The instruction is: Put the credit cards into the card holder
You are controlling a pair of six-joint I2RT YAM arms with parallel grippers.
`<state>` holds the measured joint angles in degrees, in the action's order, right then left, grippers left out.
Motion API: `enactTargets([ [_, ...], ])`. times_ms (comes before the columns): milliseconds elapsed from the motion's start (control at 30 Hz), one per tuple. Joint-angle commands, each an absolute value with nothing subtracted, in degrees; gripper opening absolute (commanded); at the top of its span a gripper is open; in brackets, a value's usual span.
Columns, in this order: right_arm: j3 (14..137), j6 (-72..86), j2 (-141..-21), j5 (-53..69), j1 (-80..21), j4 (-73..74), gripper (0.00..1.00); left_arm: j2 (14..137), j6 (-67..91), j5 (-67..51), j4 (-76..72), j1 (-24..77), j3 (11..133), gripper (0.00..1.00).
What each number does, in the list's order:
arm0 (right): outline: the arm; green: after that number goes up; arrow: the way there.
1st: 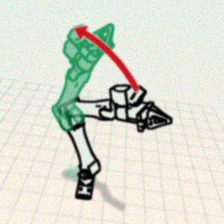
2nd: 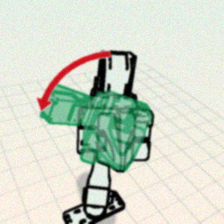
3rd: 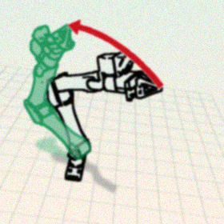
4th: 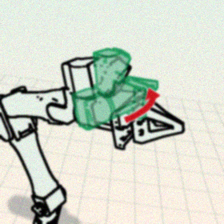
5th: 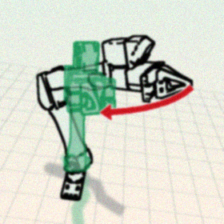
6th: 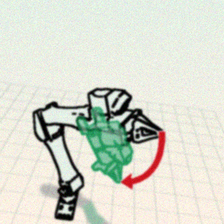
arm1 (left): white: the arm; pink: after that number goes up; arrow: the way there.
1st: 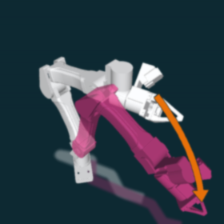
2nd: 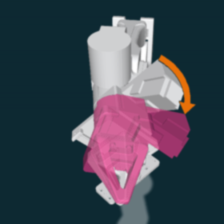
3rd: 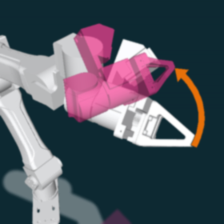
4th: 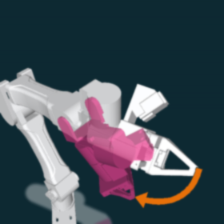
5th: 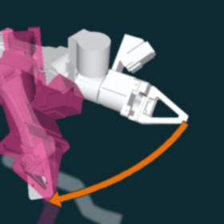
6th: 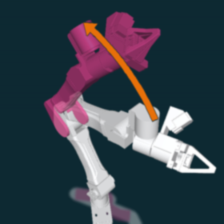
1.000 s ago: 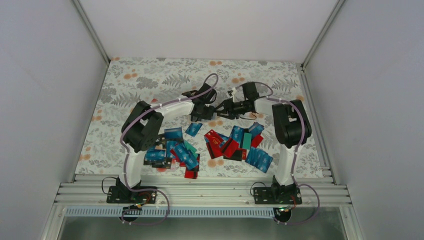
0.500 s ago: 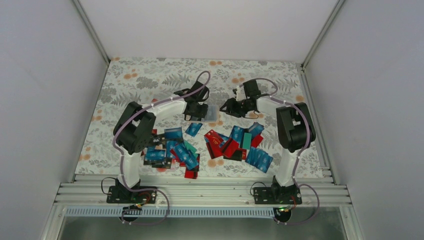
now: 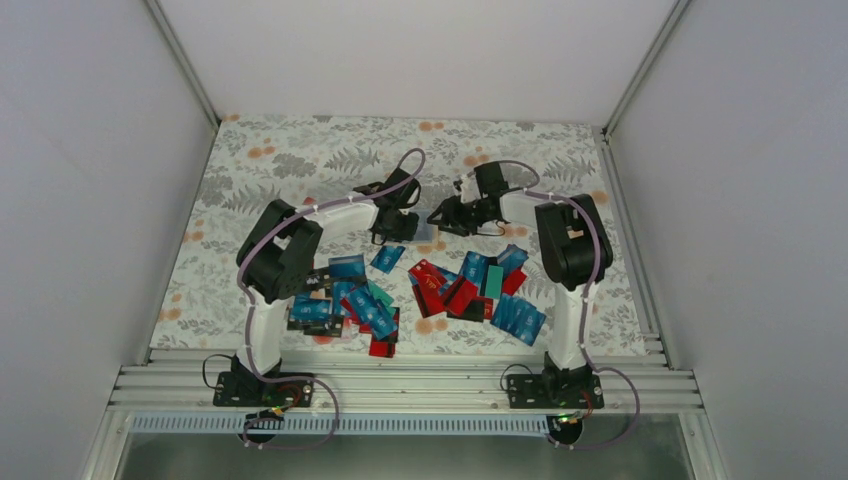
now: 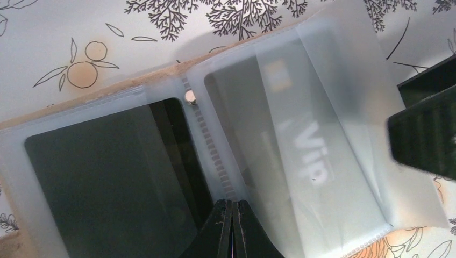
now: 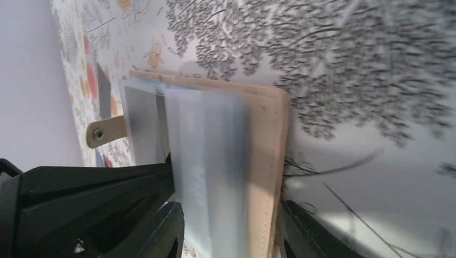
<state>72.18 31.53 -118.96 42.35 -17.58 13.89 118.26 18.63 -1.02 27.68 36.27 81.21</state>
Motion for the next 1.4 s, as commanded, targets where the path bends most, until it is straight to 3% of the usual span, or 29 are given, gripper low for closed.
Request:
enactTargets([
  [0,74.5,33.4,-121.8,48.0,-19.0,12.8,0.45,119.9,18.4,-2.8,26.5,36.4,80.2,0.02],
  [367,75.8,33.5,-118.5,53.0,-19.0,12.9,0.45,120.2,18.7,-4.8,26.1,36.4,80.3,0.02],
  [933,76.1,31.8,-114.2,48.9,-20.4,16.7,0.45,119.5,19.9,-8.9,26.7,36.4,83.6,0.03],
  [1367,78.0,31.8,-115.0,47.0,-22.8,17.8,0.46,111.0,22.9,-4.2,29.9,34.0,78.5,0.02],
])
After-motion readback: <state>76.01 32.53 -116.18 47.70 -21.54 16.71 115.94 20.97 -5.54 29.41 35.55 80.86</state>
